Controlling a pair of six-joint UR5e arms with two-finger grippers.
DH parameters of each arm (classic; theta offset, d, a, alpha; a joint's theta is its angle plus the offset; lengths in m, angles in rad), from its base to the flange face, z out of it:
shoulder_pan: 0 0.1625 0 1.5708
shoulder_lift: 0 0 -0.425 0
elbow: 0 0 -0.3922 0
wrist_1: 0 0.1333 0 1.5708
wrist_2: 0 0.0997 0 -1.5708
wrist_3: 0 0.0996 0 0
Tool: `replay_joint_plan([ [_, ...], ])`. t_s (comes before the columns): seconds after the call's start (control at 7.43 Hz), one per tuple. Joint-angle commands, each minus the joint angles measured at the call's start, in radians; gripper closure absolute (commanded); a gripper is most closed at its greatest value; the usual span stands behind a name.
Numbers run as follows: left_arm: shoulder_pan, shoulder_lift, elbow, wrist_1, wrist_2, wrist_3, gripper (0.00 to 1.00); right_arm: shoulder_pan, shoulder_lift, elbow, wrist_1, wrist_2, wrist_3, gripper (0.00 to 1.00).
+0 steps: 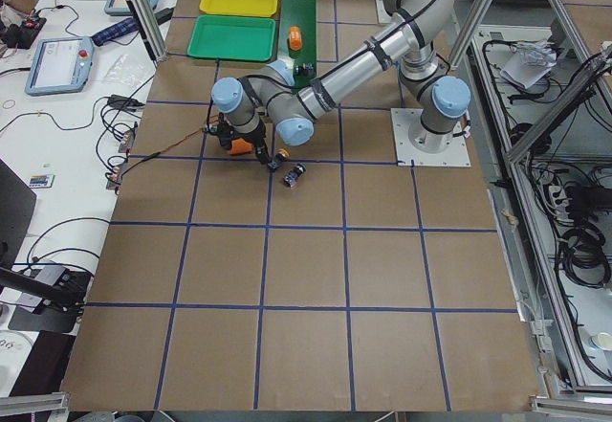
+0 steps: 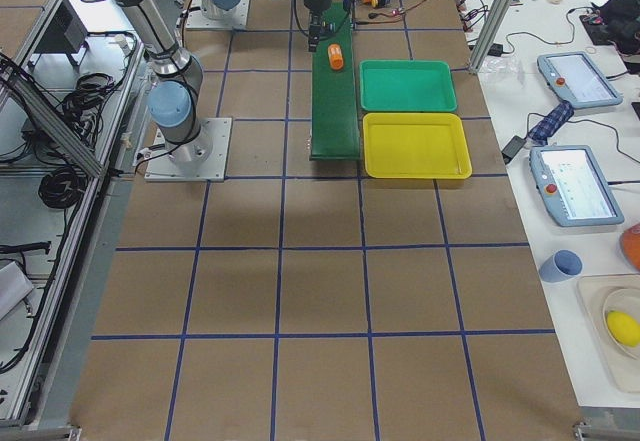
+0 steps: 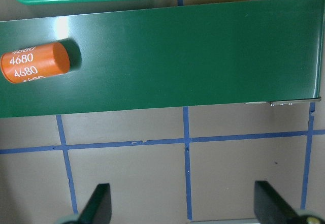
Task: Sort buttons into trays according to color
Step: 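Return the left gripper to the pile while the right arm lowers, then grasp a yellow-capped button with the left gripper while right approaches belt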
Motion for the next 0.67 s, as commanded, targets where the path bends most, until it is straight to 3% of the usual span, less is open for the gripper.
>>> replay_joint_plan([
  [0.0,0.038,-0.016,-0.039,-0.008,-0.005,-0.143,0.0,0.0,-0.003,0.004,-0.01,0.003,0.001,0.0],
  [0.54,-0.028,-0.028,-0.042,0.058,-0.016,-0.36,0.06,0.012,0.0,0.007,-0.017,0.008,0.01,0.0],
])
